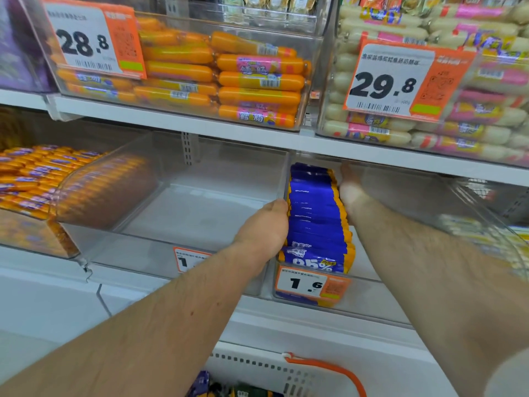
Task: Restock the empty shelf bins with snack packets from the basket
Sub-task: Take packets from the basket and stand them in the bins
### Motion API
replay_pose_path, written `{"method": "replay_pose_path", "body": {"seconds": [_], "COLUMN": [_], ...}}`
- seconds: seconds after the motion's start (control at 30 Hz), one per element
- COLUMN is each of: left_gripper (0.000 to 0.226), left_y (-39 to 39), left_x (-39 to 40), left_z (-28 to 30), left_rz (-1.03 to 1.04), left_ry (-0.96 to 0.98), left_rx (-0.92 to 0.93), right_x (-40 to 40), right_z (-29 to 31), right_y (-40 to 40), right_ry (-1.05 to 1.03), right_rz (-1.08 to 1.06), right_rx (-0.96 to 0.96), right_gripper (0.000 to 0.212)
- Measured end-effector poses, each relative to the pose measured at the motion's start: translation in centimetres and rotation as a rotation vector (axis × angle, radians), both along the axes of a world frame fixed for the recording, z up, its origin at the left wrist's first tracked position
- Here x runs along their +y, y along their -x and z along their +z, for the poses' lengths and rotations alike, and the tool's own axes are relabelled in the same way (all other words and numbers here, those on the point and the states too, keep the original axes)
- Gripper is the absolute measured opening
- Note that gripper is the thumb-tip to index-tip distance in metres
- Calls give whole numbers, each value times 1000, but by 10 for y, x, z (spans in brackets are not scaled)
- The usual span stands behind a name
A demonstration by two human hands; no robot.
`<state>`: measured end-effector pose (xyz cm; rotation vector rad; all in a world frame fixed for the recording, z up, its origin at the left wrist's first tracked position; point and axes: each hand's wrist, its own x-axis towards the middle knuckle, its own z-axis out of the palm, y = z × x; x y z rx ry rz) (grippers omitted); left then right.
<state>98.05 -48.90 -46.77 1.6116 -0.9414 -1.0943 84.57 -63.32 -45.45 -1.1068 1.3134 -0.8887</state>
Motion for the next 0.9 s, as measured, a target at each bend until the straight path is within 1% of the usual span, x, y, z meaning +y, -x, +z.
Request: {"method": "replay_pose_path", "body": {"seconds": [0.03, 0.07, 0.13, 0.17, 0.23, 0.33, 0.4, 0.43, 0.47, 0.53, 0.57, 0.63, 0.67, 0.7, 0.77, 0.8, 0.87, 0.9], "left_gripper": [42, 42, 42, 42, 43, 44, 42, 40, 39, 40, 42, 44, 43, 44, 47, 48, 45, 44], "left_y": [0, 0, 1, 1, 2, 4, 4, 3, 3, 3, 3, 4, 5, 5, 6, 5, 5, 4], "left_x": [0, 0, -1, -1, -1, -1, 0, 1, 1, 2, 3, 4, 5, 5, 6, 4, 5, 5], "left_z": [-1, -1, -1, -1, -1, 0, 1, 1, 2, 4, 3, 5, 7, 7, 8, 7, 8, 7], "left_rz": [1, -1, -7, -1, 9, -7, -2, 13, 22, 26, 29, 12, -5, -12, -13, -8, -7, -5], "left_ry": [9, 14, 24, 41, 48, 42, 38, 39, 18, 2, 17, 34, 29, 41, 34, 15, -8, -17], "left_rx": [-13, -24, -62, -85, -109, -141, -125, -99, -73, -45, -49, -88, -108, -124, -138, -143, -135, -128], "right_x": [1, 3, 9, 11, 15, 22, 20, 17, 16, -5, -12, 12, 30, 50, 61, 67, 70, 75], "right_z": [0, 1, 5, 6, 7, 6, 5, 3, 4, -11, -19, -16, -9, -1, -4, -2, -1, 1], "right_y": [-6, -10, -14, -13, -10, -6, -1, 2, 5, 17, 26, 34, 27, 20, 12, 8, 6, 8], "right_ry": [0, -6, 50, 48, 19, 7, -51, -68, -109, -173, -194, -279, -342, -354, -383, -408, -386, -387], "right_rz": [-12, -27, -36, -49, -46, -31, -16, 11, 29, 10, 12, 64, 81, 121, 182, 177, 126, 124], "right_rx": [-2, -23, -18, -50, -97, -80, -92, -67, -48, 38, 47, 43, 16, -11, -147, -222, -254, -235], "right_gripper": [64, 62, 59, 58, 58, 63, 70, 76, 85, 113, 119, 118, 114, 107, 97, 96, 97, 97]}}
